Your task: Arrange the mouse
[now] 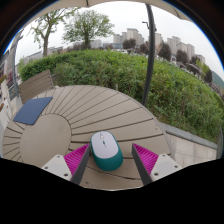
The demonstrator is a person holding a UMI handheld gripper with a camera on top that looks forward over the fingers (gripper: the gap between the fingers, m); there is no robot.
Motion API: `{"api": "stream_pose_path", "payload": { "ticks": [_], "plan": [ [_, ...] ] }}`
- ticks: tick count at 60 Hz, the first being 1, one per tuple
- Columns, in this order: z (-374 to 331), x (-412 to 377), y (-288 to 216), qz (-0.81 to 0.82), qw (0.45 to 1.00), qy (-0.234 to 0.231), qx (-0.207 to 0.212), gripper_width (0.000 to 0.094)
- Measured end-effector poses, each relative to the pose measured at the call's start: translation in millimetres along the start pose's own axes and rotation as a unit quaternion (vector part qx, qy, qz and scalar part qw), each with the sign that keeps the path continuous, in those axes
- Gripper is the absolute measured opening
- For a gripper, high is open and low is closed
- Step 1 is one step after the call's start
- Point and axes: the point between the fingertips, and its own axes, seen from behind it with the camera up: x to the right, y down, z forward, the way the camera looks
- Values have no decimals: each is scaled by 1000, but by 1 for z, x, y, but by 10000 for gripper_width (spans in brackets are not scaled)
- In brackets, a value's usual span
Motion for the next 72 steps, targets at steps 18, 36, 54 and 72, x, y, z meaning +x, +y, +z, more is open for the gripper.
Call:
{"api": "stream_pose_path", "payload": {
  "ticks": [18, 36, 54, 72],
  "plan": [
    [8, 8, -3, 23, 1000, 17, -11, 746],
    [-11, -13, -84, 12, 999, 35, -1, 425],
    [-14, -265, -202, 30, 996, -67, 52, 426],
    [93, -418, -131, -5, 999, -38, -16, 440]
  ]
}}
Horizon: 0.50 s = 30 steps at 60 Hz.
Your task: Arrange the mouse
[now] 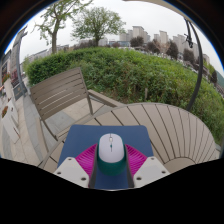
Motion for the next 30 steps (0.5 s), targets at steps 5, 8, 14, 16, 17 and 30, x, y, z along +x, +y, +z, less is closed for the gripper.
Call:
{"api": "stream_pose_path", "payload": {
  "ticks": [5, 8, 14, 16, 17, 30],
  "plan": [
    [15, -7, 23, -3, 1000, 4, -16, 468],
    [19, -5, 21, 1, 1000, 7, -11, 506],
    [3, -2, 21, 1, 1000, 19, -25, 829],
    [-12, 0, 18, 0, 999, 25, -25, 828],
    [-19, 3, 16, 1, 999, 29, -26, 817],
    [-176, 28, 36, -7, 998, 25, -62, 849]
  ]
}}
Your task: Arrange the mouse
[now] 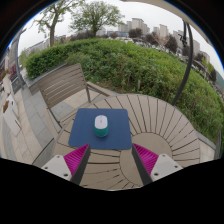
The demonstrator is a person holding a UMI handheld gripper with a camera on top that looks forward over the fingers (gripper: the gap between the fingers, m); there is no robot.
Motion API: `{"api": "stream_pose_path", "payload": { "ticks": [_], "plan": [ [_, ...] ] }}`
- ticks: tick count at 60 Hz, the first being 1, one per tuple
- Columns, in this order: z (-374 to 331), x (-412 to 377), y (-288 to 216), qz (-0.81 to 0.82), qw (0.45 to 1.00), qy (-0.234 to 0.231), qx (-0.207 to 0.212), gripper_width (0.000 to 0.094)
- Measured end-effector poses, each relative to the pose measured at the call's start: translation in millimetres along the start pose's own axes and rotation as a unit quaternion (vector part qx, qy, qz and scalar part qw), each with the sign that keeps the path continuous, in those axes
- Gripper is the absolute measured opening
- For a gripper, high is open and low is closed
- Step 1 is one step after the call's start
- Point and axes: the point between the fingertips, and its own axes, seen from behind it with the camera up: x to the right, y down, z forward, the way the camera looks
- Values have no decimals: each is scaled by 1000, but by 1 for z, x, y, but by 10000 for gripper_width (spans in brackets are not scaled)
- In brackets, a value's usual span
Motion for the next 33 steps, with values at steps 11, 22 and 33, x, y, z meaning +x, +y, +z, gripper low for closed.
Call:
{"api": "stream_pose_path", "payload": {
  "ticks": [11, 22, 33],
  "plan": [
    [-106, 28, 72, -19, 999, 2, -36, 851],
    [-142, 38, 99, -33, 999, 1, -37, 853],
    [-138, 61, 99, -18, 999, 34, -36, 851]
  ]
}}
